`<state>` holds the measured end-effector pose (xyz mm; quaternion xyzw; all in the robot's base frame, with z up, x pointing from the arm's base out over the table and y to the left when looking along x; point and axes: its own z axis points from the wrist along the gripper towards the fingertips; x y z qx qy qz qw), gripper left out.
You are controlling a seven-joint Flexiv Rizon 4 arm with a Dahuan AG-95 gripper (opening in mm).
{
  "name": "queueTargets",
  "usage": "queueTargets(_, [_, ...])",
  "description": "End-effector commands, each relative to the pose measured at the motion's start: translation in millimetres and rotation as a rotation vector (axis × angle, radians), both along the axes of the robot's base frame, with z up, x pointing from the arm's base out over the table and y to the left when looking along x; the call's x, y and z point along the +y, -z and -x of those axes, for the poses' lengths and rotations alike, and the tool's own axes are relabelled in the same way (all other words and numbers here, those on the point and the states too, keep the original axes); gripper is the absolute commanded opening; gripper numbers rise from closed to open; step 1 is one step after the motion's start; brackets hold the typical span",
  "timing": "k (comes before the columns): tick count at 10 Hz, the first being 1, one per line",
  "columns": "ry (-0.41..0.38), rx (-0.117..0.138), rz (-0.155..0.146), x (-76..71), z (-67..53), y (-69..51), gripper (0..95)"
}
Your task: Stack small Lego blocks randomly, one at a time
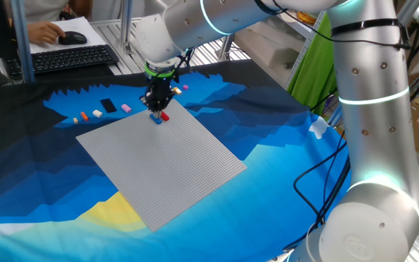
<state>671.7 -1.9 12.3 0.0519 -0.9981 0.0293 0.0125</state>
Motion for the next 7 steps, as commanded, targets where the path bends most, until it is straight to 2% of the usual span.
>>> queueTargets(1, [-0.001,0.02,0.002,-0.8,0.7,2.0,0.0])
queueTargets(2, [-0.004,0.024,0.003,-1.5,1.2,-2.1,0.0])
queueTargets(5, [0.0,0.001,-0.009,-4.0,0.7,-12.8,0.0])
queueTargets(6, [0.002,0.0,-0.014,-4.2,-2.0,-15.6,19.0])
queueTargets(7, [0.001,-0.001,-0.027,-4.6,-14.6,-22.7,19.0])
